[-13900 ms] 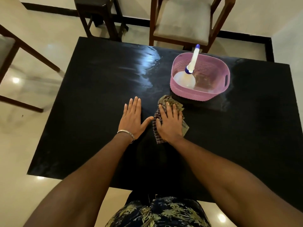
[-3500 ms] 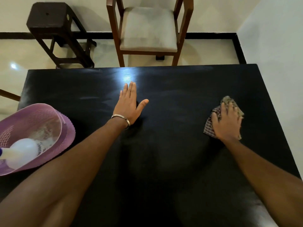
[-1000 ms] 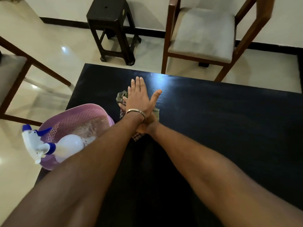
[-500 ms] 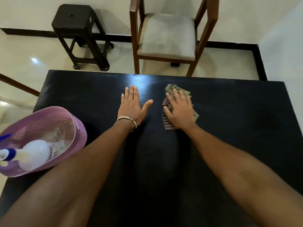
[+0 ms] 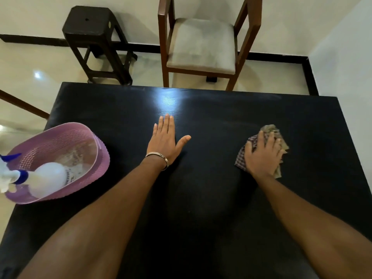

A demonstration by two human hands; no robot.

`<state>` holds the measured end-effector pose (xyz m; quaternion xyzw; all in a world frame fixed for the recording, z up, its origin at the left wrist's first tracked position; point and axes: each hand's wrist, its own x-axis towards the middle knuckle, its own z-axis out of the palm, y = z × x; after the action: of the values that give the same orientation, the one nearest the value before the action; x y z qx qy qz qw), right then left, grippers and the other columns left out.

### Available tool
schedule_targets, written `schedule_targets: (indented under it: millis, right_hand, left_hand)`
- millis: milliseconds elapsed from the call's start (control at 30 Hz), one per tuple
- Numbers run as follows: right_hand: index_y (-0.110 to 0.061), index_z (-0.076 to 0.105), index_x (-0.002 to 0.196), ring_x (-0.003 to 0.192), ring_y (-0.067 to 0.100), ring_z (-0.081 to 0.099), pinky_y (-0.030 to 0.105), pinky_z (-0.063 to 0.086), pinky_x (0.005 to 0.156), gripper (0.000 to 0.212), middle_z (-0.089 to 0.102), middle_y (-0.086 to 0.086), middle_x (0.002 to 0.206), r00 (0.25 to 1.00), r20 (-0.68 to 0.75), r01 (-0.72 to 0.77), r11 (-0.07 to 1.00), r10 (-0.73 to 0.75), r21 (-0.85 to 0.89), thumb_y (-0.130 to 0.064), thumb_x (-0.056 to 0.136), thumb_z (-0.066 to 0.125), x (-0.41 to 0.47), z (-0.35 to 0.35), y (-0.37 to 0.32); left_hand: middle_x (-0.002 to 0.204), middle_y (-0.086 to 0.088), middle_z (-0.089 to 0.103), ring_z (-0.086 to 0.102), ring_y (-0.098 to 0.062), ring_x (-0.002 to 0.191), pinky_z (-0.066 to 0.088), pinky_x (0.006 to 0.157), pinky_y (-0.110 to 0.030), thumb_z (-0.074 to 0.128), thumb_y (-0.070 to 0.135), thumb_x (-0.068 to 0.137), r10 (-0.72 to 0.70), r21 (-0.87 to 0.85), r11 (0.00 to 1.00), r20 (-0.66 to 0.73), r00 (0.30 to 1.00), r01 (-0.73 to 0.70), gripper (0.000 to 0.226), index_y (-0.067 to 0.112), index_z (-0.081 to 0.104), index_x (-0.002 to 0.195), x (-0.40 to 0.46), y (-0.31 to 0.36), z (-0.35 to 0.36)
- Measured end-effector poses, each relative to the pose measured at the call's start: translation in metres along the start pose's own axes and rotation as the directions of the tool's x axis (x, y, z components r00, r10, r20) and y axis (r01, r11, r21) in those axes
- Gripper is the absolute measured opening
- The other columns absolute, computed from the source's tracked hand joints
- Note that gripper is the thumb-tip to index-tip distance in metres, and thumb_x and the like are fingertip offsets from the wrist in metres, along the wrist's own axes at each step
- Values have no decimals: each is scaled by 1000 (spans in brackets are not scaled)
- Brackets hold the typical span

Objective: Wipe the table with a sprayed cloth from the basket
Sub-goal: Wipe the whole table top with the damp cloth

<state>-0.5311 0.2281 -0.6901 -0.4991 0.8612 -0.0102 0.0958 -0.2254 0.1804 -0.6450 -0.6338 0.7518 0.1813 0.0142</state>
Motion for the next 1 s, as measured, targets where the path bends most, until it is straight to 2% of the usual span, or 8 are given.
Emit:
schedule_targets:
  millis: [200,300,367,533,600,667,833,1000]
  right_hand:
    - [-24,33,155,149,35,20,54,13,120,69,29,11,162,932,47,357,933,-359,35,-53,92,38,-106,27,-113]
    - [-24,24,158,153,31,5,50,0,123,68,16,8,166,799,132,579,810,-586,89,-52,97,35,-165,39,-153]
    - [-25,24,157,154,30,3,53,6,123,64,15,7,166,685,184,699,707,-705,109,-52,99,31,-195,41,-162]
    - [-29,30,154,153,28,10,51,8,124,62,20,5,164,521,231,828,552,-822,98,-55,98,34,-201,38,-130]
    - [-32,27,155,153,27,10,52,9,123,66,19,2,165,564,225,803,591,-794,72,-55,95,37,-191,34,-104]
    - [-34,28,156,152,26,14,53,12,123,68,21,0,165,665,196,728,685,-720,45,-54,92,42,-179,30,-68]
    - [-38,19,158,153,24,11,48,11,123,68,17,0,166,921,149,373,925,-360,-69,-55,95,38,-143,9,41]
    - [-33,14,158,152,33,9,56,11,122,66,12,7,167,995,96,-21,997,28,-72,-56,99,32,-140,1,83]
  left_hand:
    - [162,-8,-8,-11,-23,149,-2,122,-41,2,76,82,-5,-1,1000,-20,1000,5,100,6,-5,153,-30,-21,4]
    - [162,-10,-9,-12,-24,149,-2,122,-41,1,77,82,-12,-6,1000,-27,1000,12,100,6,-4,153,-45,-28,8]
    - [162,-11,-9,-12,-25,149,-1,122,-42,2,77,83,-25,-12,1000,-24,999,24,100,6,-5,153,-54,-29,7]
    - [161,-10,-10,-13,-25,149,-1,122,-42,2,74,83,-22,9,1000,-13,1000,23,97,6,-6,152,-67,-20,9]
    - [162,-10,-9,-12,-25,149,-1,122,-42,2,76,84,-8,-11,1000,-15,1000,8,98,6,-5,153,-70,-13,13]
    - [162,-10,-7,-11,-25,149,-1,122,-41,3,77,82,9,-30,1000,-20,1000,-9,101,5,-2,153,-71,-3,17]
    - [162,-8,-8,-12,-24,149,-1,122,-40,7,72,84,57,-34,998,-3,998,-57,96,7,-3,153,-79,17,19]
    - [162,-8,-11,-13,-23,149,-3,121,-39,8,71,84,85,-33,996,30,996,-84,95,7,-6,153,-91,27,20]
